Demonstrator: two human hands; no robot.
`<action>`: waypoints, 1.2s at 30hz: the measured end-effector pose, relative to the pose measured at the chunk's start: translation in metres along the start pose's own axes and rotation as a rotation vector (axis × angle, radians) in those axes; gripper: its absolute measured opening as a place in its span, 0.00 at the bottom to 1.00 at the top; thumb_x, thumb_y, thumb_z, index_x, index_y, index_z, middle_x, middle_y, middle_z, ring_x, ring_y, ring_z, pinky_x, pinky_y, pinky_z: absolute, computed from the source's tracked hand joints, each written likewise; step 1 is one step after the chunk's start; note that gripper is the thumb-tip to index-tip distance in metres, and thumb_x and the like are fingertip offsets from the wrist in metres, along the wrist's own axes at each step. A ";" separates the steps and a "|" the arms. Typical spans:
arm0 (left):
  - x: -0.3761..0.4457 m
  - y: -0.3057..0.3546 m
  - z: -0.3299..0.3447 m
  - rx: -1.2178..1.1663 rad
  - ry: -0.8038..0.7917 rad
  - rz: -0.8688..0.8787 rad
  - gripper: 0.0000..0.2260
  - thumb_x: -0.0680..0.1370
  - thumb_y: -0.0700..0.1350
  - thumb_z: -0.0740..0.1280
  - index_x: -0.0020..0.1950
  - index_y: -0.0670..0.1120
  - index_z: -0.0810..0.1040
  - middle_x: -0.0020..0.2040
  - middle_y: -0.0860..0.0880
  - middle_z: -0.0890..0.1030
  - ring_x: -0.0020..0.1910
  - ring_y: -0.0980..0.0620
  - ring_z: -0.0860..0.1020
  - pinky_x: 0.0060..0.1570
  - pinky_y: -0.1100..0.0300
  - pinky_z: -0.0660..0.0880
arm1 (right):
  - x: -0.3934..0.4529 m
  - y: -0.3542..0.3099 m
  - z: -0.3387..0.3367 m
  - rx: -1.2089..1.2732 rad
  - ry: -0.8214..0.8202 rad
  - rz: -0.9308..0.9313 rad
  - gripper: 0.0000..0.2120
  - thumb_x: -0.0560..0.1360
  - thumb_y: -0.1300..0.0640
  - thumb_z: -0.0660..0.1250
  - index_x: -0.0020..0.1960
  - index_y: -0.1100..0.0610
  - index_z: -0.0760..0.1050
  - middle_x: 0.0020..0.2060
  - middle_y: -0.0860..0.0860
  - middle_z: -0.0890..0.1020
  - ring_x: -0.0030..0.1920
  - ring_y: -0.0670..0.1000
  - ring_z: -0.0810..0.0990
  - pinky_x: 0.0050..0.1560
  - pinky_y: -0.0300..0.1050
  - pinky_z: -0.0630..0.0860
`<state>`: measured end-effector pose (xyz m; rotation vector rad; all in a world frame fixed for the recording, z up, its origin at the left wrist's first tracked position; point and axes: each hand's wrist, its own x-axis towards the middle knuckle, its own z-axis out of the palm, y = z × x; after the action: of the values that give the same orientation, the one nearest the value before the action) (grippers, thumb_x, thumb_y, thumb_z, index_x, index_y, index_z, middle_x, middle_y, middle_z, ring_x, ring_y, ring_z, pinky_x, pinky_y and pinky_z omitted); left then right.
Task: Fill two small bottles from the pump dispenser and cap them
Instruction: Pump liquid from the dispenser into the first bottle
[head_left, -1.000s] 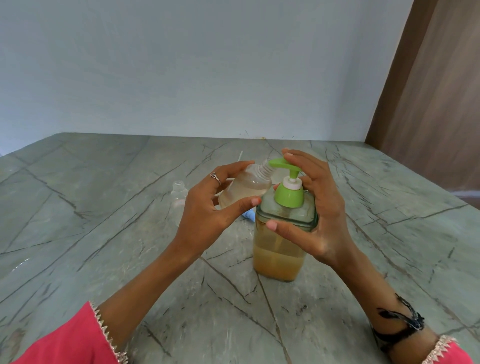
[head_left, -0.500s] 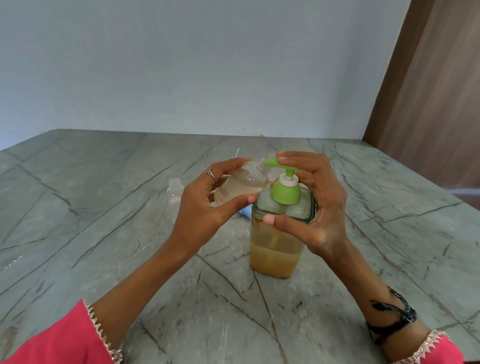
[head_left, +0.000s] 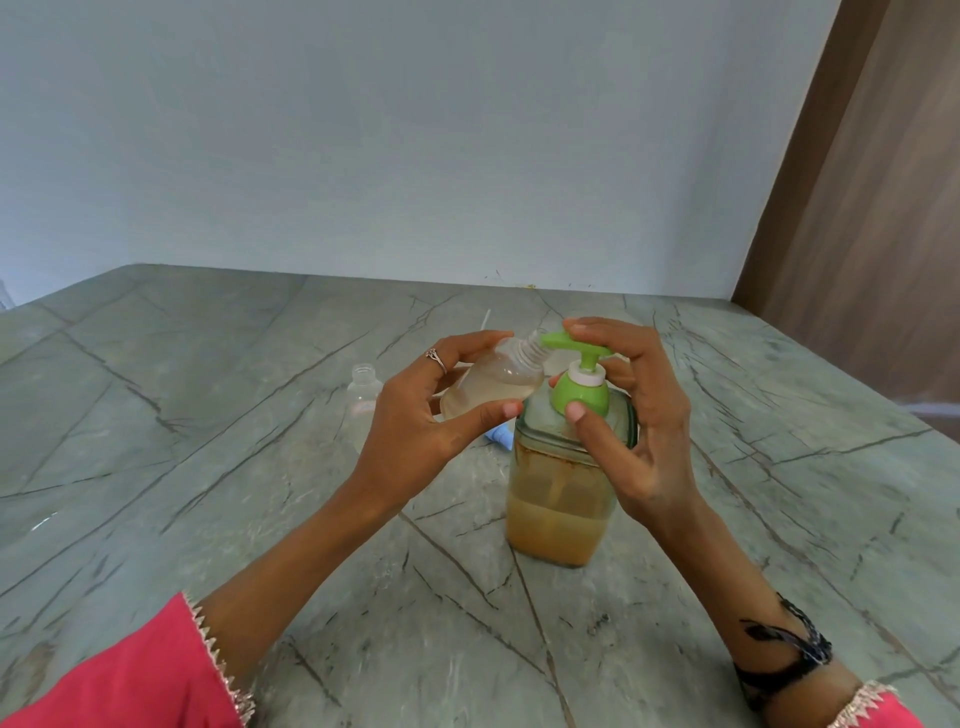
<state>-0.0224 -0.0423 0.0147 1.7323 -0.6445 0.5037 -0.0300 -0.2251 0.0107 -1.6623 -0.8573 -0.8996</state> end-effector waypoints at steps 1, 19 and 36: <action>0.000 0.001 0.000 -0.009 -0.001 -0.005 0.21 0.66 0.56 0.70 0.58 0.59 0.73 0.55 0.63 0.77 0.53 0.57 0.78 0.46 0.64 0.78 | -0.001 0.000 -0.001 0.010 -0.008 0.026 0.21 0.71 0.59 0.64 0.65 0.53 0.68 0.60 0.51 0.75 0.57 0.56 0.79 0.53 0.59 0.78; -0.002 0.005 0.002 -0.019 -0.007 -0.016 0.20 0.66 0.57 0.69 0.58 0.61 0.72 0.55 0.62 0.77 0.53 0.59 0.78 0.45 0.65 0.78 | 0.005 -0.015 -0.006 0.102 -0.060 0.285 0.20 0.69 0.48 0.70 0.57 0.34 0.70 0.47 0.46 0.85 0.51 0.46 0.83 0.50 0.39 0.78; -0.002 0.004 0.002 -0.005 0.004 -0.010 0.21 0.66 0.57 0.69 0.57 0.60 0.73 0.54 0.65 0.77 0.53 0.59 0.78 0.45 0.66 0.77 | 0.010 -0.023 0.000 0.260 0.043 0.340 0.14 0.68 0.60 0.72 0.48 0.43 0.77 0.44 0.54 0.85 0.45 0.51 0.84 0.43 0.39 0.78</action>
<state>-0.0266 -0.0443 0.0164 1.7285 -0.6337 0.4982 -0.0453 -0.2183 0.0290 -1.4967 -0.6090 -0.5620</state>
